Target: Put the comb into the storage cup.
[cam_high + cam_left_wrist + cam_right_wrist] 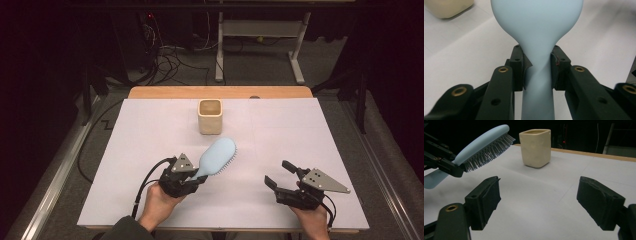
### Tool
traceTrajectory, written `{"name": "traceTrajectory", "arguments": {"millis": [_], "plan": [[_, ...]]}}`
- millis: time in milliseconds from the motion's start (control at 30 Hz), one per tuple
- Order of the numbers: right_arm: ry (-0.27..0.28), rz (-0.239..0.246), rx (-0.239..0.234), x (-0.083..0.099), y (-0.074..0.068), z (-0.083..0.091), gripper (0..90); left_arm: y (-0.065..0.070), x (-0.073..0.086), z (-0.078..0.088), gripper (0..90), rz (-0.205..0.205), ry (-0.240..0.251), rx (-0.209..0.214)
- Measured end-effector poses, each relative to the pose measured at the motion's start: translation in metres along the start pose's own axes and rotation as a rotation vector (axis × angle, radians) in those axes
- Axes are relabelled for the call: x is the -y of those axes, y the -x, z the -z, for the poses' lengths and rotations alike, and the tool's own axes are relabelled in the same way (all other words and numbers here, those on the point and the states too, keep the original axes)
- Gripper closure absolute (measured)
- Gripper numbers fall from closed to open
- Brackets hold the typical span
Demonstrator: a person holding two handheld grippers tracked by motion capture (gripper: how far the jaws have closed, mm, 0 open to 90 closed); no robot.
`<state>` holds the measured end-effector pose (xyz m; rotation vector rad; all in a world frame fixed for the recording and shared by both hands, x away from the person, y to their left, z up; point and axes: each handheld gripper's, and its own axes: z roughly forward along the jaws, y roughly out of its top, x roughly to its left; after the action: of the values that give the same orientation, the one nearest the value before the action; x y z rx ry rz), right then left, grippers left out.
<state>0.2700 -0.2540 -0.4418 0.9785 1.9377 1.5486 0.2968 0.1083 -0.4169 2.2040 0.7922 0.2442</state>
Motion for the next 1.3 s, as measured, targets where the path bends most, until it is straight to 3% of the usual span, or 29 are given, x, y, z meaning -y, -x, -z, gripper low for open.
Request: {"name": "traceTrajectory", "arguments": {"millis": [233,400,633,1300], "plan": [[-0.019,0.022,-0.027,-0.001,-0.006,-0.010,19.3,0.005,-0.006,-0.007,69.2,-0.011,-0.007,0.013],[-0.028,-0.010,-0.073,-0.002,-0.011,-0.020,19.1,0.008,-0.010,-0.010,69.2,-0.024,-0.009,0.015],[-0.044,-0.013,-0.118,-0.005,-0.020,-0.032,18.6,0.011,-0.013,-0.013,69.2,-0.039,-0.016,0.014],[-0.084,-0.053,-0.180,-0.008,-0.029,-0.053,17.7,0.022,-0.018,-0.021,69.1,-0.072,-0.012,0.027]]}}
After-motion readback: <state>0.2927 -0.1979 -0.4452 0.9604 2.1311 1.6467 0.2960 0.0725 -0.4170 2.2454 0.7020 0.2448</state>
